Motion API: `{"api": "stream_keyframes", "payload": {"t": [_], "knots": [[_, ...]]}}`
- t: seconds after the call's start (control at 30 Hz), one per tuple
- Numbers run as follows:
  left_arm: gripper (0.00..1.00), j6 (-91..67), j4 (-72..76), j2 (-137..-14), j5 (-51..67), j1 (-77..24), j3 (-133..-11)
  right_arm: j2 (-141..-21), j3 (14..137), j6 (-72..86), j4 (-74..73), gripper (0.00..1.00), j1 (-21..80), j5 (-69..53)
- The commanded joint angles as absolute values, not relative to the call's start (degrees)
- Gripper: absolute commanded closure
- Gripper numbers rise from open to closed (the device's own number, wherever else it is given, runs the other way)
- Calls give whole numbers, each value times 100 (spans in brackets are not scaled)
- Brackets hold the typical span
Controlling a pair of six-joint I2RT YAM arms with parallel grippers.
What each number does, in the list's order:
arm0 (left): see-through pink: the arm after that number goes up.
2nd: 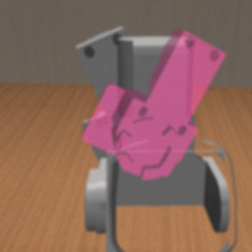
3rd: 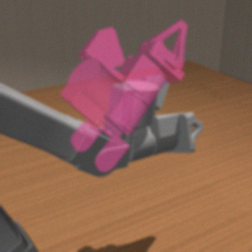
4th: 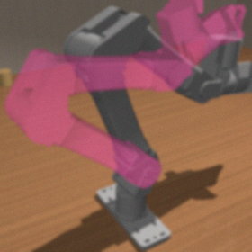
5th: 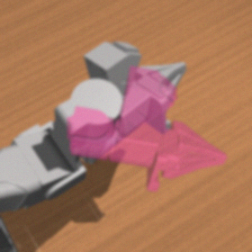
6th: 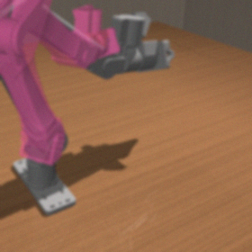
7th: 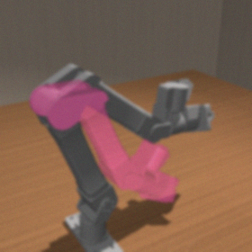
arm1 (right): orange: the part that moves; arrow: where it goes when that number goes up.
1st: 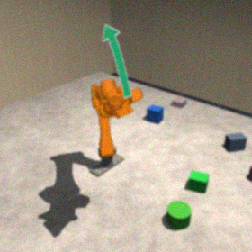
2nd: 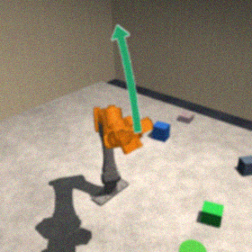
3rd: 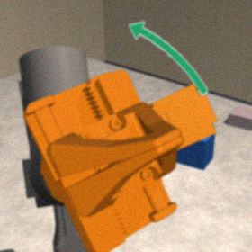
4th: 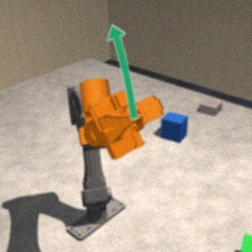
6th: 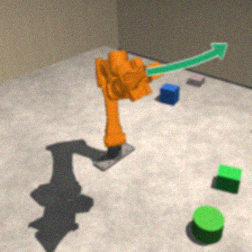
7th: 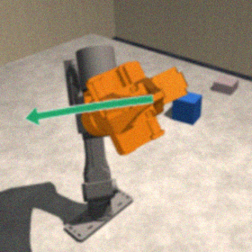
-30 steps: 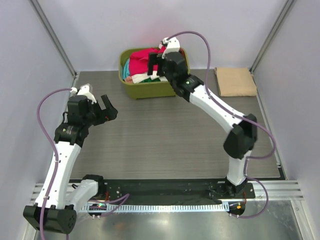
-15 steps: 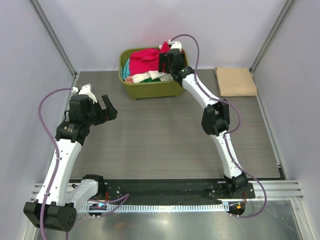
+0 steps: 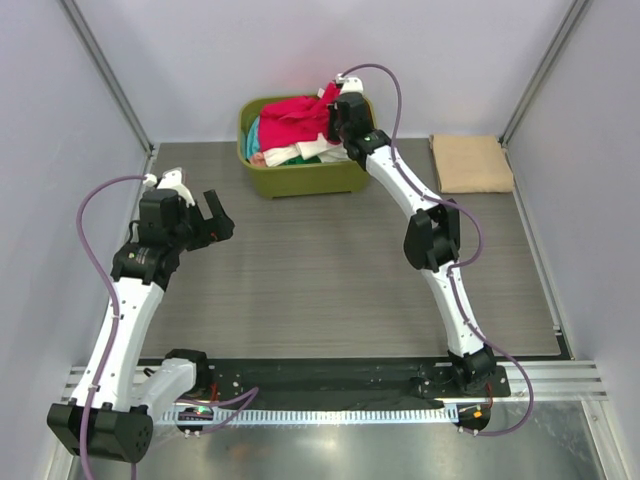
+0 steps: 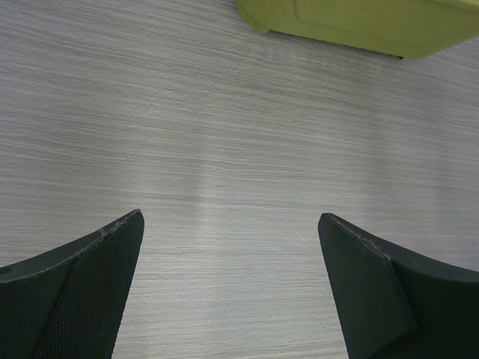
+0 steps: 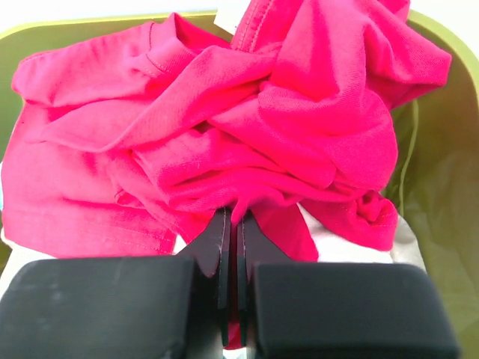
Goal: Fold and stack the t-shirts
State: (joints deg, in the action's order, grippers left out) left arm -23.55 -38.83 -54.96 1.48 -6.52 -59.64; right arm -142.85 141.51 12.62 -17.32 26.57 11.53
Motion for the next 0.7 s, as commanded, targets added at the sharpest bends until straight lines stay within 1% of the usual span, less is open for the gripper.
{"api": "stream_keyframes", "payload": {"t": [0.0, 0.17, 0.2, 0.27, 0.3, 0.33, 0.4, 0.43, 0.47, 0.5, 0.53, 0.57, 0.63, 0.67], "knots": [[0, -2259, -3823, -5528, 53, -677, -5994, -13554, 14300, 1064, -1398, 99, 2716, 941], [0, -2250, -3832, -5555, 35, -677, -5994, -12544, 14283, 502, -1275, 99, 3014, 879], [0, -2250, -3832, -5555, 53, -668, -5994, -12081, 14213, 466, -1179, 99, 3041, 862], [0, -2241, -3841, -5581, 44, -677, -6003, -11630, 13880, 378, -1090, 99, 3137, 818], [0, -2250, -3841, -5598, 35, -677, -5994, -11141, 13730, 361, -1038, 99, 3155, 826], [0, -2250, -3850, -5607, 44, -677, -6012, -10918, 13563, 352, -1037, 99, 3164, 861], [0, -2250, -3858, -5599, -132, -677, -6012, -10382, 12765, 291, -959, 99, 3155, 1149], [0, -2241, -3858, -5599, -132, -677, -6012, -9884, 12440, 238, -949, 99, 3155, 1273], [0, -2233, -3858, -5599, -149, -677, -6012, -9635, 11767, 203, -949, 99, 3155, 1448], [0, -2232, -3867, -5599, -158, -677, -6012, -9398, 11368, 211, -932, 99, 3155, 1877], [0, -2232, -3876, -5599, -176, -677, -6020, -8821, 10955, 228, -897, 99, 3155, 2072], [0, -2241, -3876, -5590, -184, -668, -6012, -8563, 10107, 281, -870, 99, 3155, 2274], [0, -2232, -3885, -5581, -246, -677, -6012, -7887, 9102, 630, -599, 99, 3129, 2740], [0, -2241, -3876, -5590, -263, -677, -6020, -7275, 8131, 720, -511, 68, 3129, 2794]]}}
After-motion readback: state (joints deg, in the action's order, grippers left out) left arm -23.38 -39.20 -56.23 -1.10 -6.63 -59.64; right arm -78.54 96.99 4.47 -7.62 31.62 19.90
